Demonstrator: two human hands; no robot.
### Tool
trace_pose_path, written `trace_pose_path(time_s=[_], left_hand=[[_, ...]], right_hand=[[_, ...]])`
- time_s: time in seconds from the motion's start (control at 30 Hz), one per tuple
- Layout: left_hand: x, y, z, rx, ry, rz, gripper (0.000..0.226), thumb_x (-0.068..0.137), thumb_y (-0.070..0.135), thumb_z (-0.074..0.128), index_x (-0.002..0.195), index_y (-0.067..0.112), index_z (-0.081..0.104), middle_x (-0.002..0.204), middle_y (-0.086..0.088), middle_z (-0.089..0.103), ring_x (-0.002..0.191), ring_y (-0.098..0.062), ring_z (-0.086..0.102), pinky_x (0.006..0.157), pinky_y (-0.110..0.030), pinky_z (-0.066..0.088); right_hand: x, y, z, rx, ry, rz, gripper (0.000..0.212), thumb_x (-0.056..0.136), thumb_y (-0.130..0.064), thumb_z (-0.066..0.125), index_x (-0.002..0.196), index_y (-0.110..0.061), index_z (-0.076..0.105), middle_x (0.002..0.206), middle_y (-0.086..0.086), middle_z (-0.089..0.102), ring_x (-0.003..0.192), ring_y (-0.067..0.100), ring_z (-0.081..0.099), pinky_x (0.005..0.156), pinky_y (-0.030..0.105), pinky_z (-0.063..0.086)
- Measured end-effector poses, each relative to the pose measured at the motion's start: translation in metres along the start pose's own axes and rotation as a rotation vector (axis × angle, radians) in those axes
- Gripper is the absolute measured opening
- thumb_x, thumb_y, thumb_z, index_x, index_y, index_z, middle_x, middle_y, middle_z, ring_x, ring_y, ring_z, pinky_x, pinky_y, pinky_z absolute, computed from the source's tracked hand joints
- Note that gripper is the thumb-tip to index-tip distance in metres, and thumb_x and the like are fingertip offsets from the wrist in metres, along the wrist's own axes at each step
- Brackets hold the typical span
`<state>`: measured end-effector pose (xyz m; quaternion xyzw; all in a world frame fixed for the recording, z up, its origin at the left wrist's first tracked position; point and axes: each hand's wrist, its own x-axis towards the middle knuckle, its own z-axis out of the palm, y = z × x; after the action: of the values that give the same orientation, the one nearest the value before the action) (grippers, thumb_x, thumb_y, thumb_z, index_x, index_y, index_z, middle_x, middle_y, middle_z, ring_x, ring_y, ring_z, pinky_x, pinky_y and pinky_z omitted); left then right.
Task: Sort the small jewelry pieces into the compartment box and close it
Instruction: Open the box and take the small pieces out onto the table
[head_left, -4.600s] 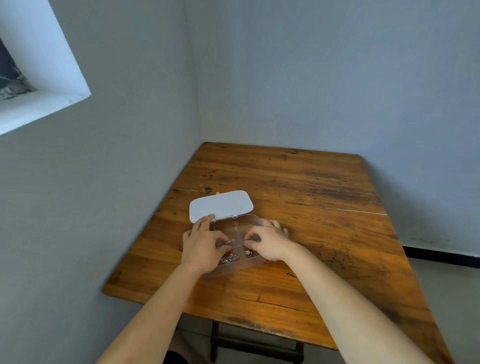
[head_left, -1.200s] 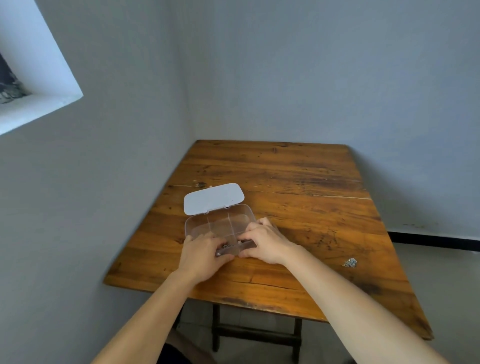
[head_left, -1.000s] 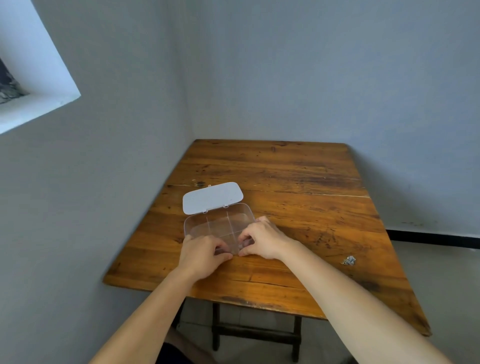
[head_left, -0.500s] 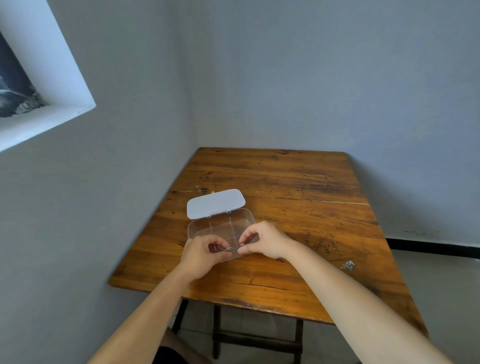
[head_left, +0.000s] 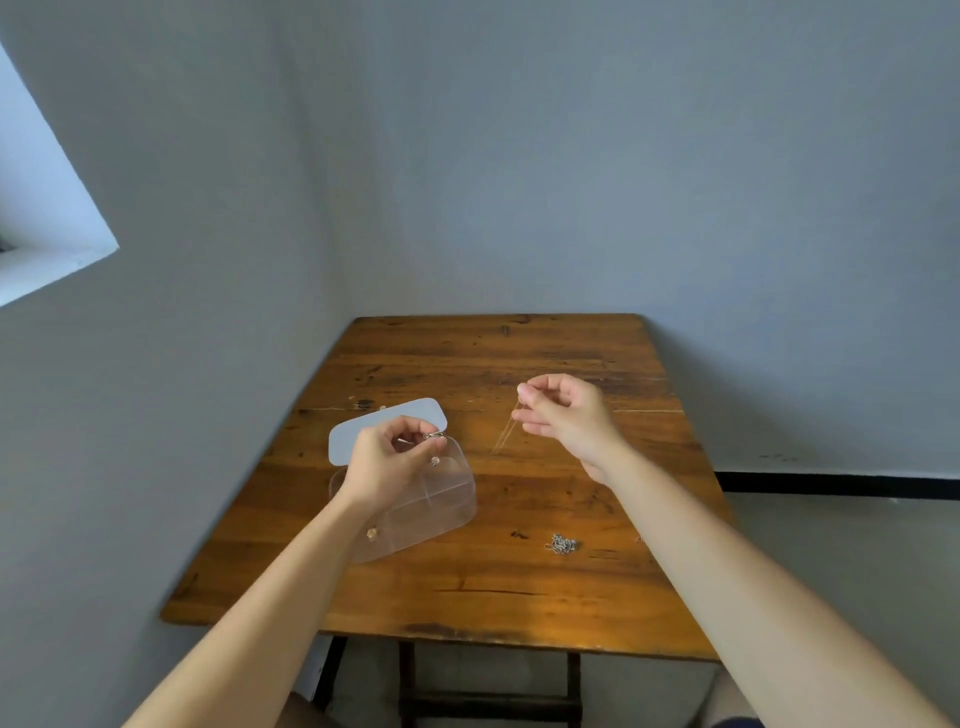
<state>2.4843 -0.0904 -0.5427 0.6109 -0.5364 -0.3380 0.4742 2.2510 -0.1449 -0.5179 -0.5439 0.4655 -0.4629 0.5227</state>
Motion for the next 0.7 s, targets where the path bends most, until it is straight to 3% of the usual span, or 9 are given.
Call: trace_pose_path(time_s=[0.17,0.3,0.4,0.6,0.7], left_hand=[[0.028,0.029,0.041,-0.008,-0.054,0.095,0.008,0.085,0.015,0.077,0.087,0.01,0.071,0.071,-0.004,0.069,0.059,-0.005,0.064,0.058,-0.02,0.052],[0.05,0.036,0.076,0.014,-0.091,0.13,0.007,0.087,0.014,0.074,0.089,0.009,0.07,0.072,-0.005,0.069,0.067,-0.016,0.064,0.065,-0.035,0.058],[0.065,0.032,0.101,0.025,-0.108,0.124,0.006,0.087,0.018,0.075,0.087,0.016,0.069,0.074,-0.005,0.071,0.069,-0.02,0.065,0.068,-0.039,0.06],[0.075,0.001,0.14,0.104,-0.181,0.051,0.006,0.087,0.019,0.075,0.088,0.019,0.069,0.077,-0.003,0.07,0.077,-0.028,0.071,0.07,-0.042,0.06],[0.071,-0.021,0.151,0.185,-0.23,0.009,0.007,0.085,0.021,0.077,0.086,0.022,0.069,0.074,0.002,0.068,0.075,-0.024,0.068,0.067,-0.037,0.057]], right_hand=[[0.012,-0.023,-0.038,0.074,0.154,-0.062,0.026,0.092,-0.024,0.07,0.111,-0.008,0.063,0.106,0.013,0.07,0.088,0.019,0.076,0.08,0.032,0.061],[0.025,-0.028,-0.068,0.081,0.26,-0.087,0.025,0.092,-0.023,0.07,0.11,-0.007,0.063,0.104,0.013,0.07,0.086,0.019,0.076,0.078,0.03,0.061],[0.032,-0.023,-0.087,0.065,0.296,-0.076,0.024,0.093,-0.022,0.069,0.111,-0.007,0.062,0.102,0.012,0.07,0.086,0.019,0.076,0.078,0.03,0.061],[0.034,0.027,-0.117,-0.082,0.383,0.047,0.016,0.093,-0.026,0.069,0.105,-0.017,0.064,0.103,0.006,0.071,0.085,0.015,0.075,0.082,0.035,0.061],[0.028,0.067,-0.129,-0.31,0.39,0.173,0.008,0.092,-0.03,0.069,0.098,-0.027,0.063,0.104,-0.003,0.07,0.088,0.014,0.072,0.085,0.041,0.06]])
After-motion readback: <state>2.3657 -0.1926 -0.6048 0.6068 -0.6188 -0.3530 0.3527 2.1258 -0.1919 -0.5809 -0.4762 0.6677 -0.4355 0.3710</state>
